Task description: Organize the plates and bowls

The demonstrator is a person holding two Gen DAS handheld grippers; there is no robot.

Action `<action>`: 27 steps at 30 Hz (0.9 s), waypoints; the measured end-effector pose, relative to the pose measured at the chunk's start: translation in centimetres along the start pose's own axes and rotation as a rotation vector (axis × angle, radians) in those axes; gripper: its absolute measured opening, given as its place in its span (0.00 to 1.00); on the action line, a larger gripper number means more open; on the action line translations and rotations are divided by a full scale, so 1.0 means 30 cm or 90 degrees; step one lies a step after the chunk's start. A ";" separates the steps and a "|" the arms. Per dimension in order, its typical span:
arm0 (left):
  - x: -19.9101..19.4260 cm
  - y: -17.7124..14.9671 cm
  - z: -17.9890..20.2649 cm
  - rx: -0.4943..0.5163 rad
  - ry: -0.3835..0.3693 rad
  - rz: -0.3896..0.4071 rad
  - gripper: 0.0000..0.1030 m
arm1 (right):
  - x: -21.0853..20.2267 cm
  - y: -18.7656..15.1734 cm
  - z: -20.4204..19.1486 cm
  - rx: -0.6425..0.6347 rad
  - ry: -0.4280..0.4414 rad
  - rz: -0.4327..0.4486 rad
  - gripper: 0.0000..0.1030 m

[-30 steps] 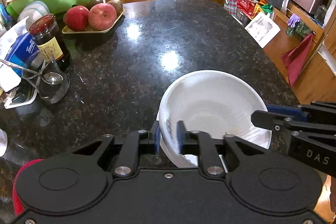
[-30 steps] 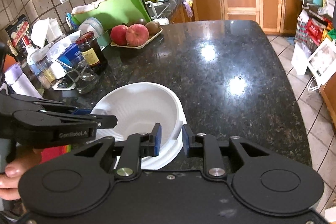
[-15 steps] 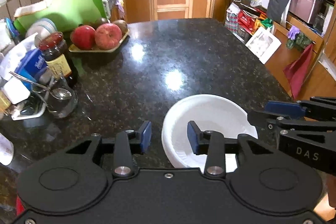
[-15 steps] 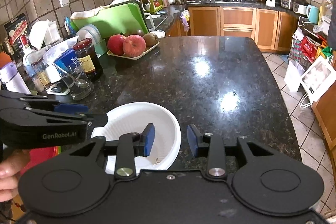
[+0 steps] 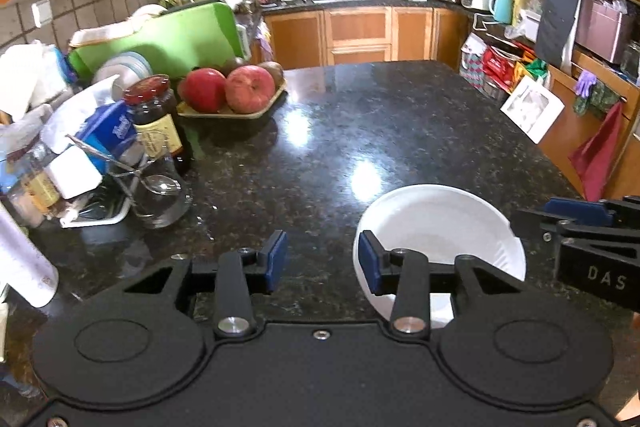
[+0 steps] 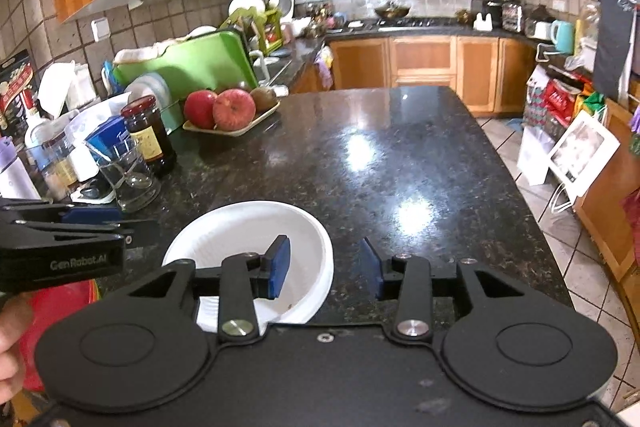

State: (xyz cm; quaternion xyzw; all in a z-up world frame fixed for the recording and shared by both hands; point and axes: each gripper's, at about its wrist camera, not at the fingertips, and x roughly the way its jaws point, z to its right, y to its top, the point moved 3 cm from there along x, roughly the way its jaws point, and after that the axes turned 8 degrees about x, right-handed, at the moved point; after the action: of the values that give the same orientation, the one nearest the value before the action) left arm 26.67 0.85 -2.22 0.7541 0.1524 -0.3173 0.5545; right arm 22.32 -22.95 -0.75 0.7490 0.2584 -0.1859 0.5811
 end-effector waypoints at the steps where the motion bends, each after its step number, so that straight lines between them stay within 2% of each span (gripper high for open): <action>1: -0.005 -0.007 -0.001 -0.001 0.005 0.002 0.49 | -0.005 -0.007 -0.003 0.000 -0.003 0.007 0.41; 4: -0.009 -0.023 -0.005 -0.004 0.008 0.002 0.49 | -0.023 -0.031 -0.014 0.003 -0.012 0.031 0.42; 10: -0.001 -0.053 -0.022 -0.019 -0.021 -0.024 0.50 | -0.072 -0.073 -0.035 0.018 -0.037 0.081 0.45; 13: -0.002 -0.071 -0.030 -0.028 -0.013 -0.031 0.50 | -0.086 -0.091 -0.050 0.034 -0.043 0.093 0.47; 15: -0.004 -0.083 -0.034 -0.028 -0.010 -0.030 0.51 | -0.093 -0.108 -0.057 0.042 -0.053 0.094 0.47; 18: -0.017 -0.098 -0.038 -0.021 -0.015 -0.020 0.59 | -0.102 -0.136 -0.066 0.049 -0.066 0.101 0.47; 27: -0.044 -0.139 -0.051 -0.013 -0.049 0.002 0.60 | -0.134 -0.217 -0.094 0.072 -0.117 0.174 0.47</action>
State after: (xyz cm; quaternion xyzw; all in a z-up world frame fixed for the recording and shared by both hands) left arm 23.71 3.85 -4.17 0.7359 0.1330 -0.3441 0.5678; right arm 15.12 -19.67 -2.74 0.7885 0.0888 -0.1870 0.5791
